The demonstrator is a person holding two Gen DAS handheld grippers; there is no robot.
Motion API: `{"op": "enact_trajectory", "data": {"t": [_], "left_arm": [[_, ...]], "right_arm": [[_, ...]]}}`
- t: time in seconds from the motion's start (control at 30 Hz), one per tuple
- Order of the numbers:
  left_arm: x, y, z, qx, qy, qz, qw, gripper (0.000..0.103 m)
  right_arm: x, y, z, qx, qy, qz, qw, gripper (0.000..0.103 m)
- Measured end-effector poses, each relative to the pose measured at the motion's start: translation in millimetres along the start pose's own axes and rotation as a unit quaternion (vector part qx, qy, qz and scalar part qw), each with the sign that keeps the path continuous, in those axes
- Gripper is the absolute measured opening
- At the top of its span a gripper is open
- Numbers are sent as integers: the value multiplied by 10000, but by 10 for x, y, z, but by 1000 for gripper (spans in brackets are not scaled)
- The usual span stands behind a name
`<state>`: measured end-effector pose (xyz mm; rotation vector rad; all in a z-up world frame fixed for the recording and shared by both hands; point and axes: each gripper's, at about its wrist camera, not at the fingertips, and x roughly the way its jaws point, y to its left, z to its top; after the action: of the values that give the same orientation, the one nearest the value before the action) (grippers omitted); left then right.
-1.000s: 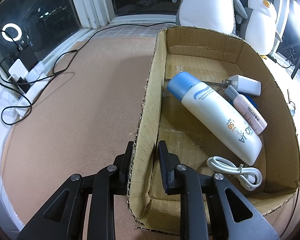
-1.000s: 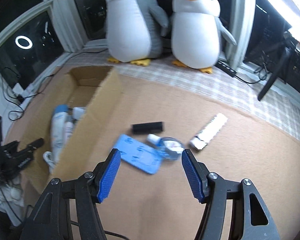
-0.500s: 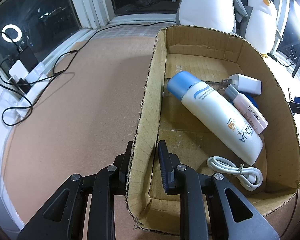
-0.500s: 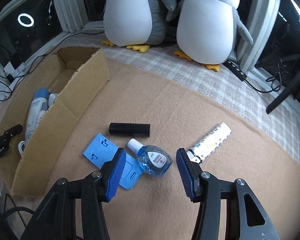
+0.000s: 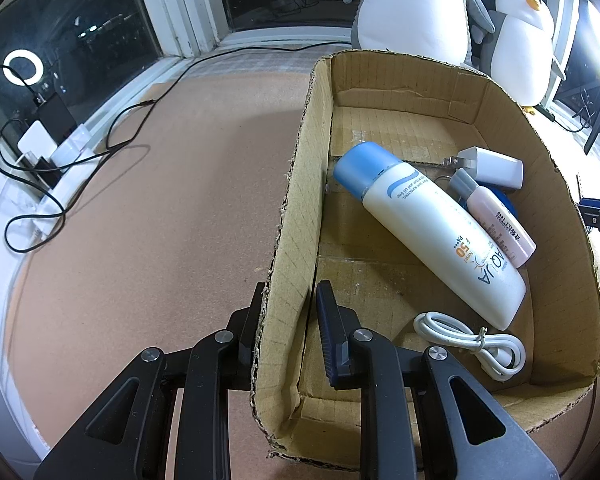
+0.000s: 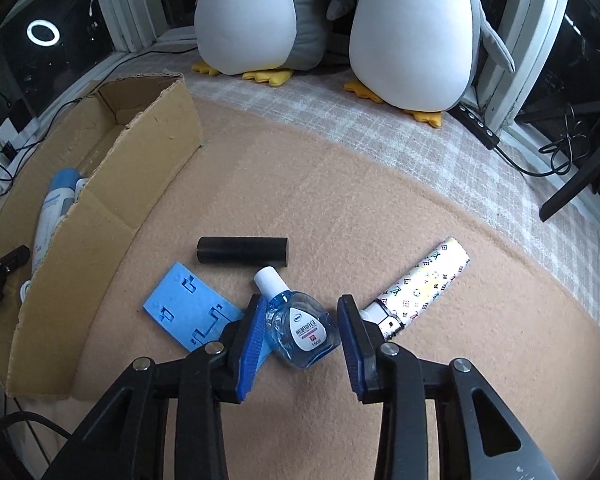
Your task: Organize rigid objects
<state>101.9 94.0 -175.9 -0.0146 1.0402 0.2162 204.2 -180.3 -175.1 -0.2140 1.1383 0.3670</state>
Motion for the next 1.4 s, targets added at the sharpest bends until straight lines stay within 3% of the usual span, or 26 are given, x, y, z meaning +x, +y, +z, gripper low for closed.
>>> {"op": "enact_trajectory", "data": {"t": [0.47,0.97,1.4], "left_arm": [[-6,10,-16,-39,-1,-19,10000,20],[-12,14,-21,-52,-6,-41,10000,20],[-8,32,-10,-99,2,-105,9999,20]], "right_arm": [[34,-48,-16,86,57,-104,9999,31],[-346,4,-120,373,-365,-37,9986,31],[-849,771,37,-107,-818,677,9943,31]]}}
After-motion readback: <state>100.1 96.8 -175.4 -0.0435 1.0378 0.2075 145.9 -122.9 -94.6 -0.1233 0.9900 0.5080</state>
